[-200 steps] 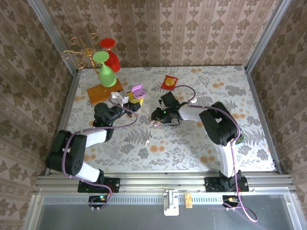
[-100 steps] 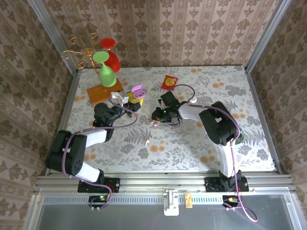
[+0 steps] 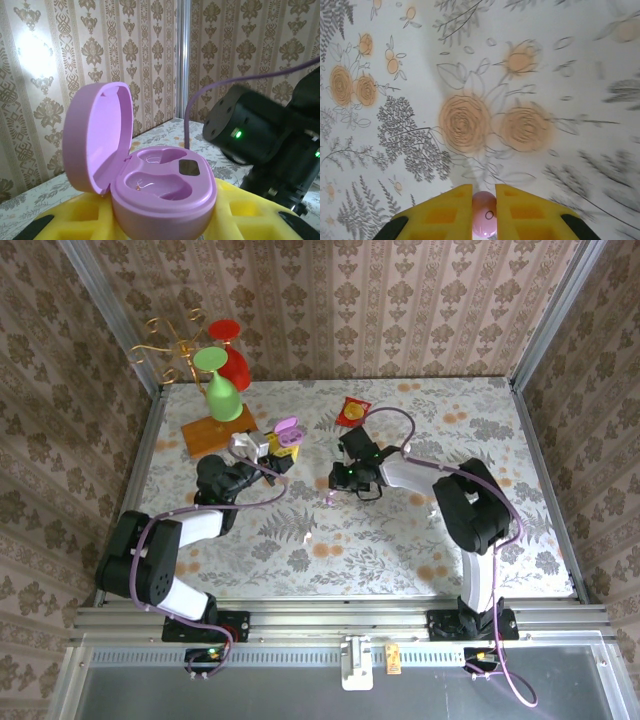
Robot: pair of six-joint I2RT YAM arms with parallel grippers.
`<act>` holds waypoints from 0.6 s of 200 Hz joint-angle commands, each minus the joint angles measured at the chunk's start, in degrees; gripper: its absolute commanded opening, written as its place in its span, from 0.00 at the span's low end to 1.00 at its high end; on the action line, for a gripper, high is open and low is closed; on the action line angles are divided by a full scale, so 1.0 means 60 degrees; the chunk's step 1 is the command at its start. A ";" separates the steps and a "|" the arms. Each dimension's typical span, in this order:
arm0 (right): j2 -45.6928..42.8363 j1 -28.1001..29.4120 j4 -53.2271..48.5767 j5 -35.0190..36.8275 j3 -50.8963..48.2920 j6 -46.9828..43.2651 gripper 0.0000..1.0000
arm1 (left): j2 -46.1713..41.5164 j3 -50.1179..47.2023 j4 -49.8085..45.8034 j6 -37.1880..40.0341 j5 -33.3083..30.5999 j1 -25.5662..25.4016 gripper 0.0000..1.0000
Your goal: Insert wireless bluetooth earbuds into charging case
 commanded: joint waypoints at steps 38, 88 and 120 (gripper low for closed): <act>-0.1038 -0.0091 -0.2433 0.2758 -0.0161 -0.0252 0.15 | 0.0500 0.0000 0.0376 0.0583 0.0041 -0.0248 0.24; -0.0748 0.0094 -0.4266 0.4407 0.0277 0.0167 0.15 | 0.0679 0.0131 0.0354 0.0600 0.0113 -0.0399 0.24; -0.0688 0.0185 -0.4884 0.4827 0.0486 0.0355 0.16 | 0.0864 0.0168 0.0365 0.0651 0.0081 -0.0458 0.24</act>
